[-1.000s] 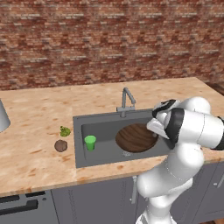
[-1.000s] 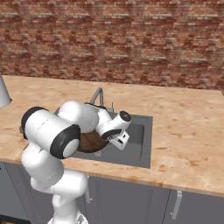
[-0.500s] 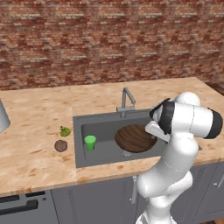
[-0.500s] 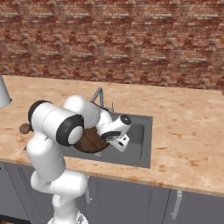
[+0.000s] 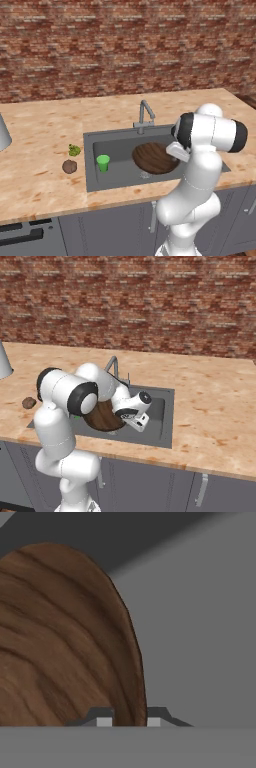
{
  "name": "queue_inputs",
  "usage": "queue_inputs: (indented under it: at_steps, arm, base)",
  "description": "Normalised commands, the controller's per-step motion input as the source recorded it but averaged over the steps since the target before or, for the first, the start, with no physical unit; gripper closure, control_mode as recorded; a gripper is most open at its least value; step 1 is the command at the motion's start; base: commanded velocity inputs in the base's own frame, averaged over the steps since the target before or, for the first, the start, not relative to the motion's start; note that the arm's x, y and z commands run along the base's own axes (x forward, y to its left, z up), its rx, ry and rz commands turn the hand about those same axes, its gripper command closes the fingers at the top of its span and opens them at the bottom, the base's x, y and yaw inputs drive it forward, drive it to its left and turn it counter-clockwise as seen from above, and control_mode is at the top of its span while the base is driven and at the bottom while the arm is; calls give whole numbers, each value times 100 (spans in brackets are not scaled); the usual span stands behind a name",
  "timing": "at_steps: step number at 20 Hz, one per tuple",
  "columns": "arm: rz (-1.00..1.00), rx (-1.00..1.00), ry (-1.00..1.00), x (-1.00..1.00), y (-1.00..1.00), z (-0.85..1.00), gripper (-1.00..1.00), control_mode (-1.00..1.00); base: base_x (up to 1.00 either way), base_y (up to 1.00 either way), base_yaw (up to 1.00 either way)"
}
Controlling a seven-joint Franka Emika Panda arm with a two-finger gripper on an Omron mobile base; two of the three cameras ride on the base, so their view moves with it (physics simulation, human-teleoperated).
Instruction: Remove the broccoli and potato from the sink. Then move the bowl and cup from the counter to the sink for washing.
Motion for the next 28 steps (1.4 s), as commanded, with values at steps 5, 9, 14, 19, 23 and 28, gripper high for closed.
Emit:
queue_inputs:
  at_steps: [5, 9, 14, 19, 23, 28]
  arm:
    - [2, 0, -4, 0, 0, -14, 100, -100]
    - [2, 0, -1, 0, 0, -6, 100, -100]
    - [1, 0, 0, 0, 0, -4, 100, -100]
    - [0, 0, 0, 0, 0, -1, 100, -100]
    - [0, 0, 0, 0, 0, -3, 100, -100]
    - [0, 0, 0, 1, 0, -10, 100, -100]
  base:
    - [0, 0, 0]
    - [0, 0, 0]
    - [0, 0, 0]
    - [0, 0, 0]
    - [0, 0, 0]
    - [0, 0, 0]
